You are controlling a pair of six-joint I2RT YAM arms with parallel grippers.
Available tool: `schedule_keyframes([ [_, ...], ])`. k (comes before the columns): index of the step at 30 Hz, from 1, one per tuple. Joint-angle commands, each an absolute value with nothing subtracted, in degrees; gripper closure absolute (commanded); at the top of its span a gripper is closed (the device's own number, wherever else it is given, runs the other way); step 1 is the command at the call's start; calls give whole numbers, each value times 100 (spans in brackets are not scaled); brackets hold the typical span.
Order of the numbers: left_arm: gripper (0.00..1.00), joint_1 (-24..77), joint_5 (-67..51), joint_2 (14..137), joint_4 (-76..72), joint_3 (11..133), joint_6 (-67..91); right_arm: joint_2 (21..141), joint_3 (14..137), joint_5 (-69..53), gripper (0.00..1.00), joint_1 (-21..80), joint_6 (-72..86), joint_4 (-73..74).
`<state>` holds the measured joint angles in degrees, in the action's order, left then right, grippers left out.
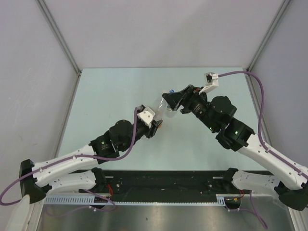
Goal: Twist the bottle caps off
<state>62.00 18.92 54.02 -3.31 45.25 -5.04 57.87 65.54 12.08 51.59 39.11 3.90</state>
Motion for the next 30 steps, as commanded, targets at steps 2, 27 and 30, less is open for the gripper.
schedule_keyframes([
  [2,100,6293,1951,5432,-475,4790,-624,5862,6688,1459,27,5186,3727,70],
  [27,100,6407,1872,5388,-492,4693,-571,6012,6680,1521,82,5071,3569,290],
  [30,100,6407,1671,5265,-475,4676,-510,5968,6680,1398,100,5054,3411,352],
])
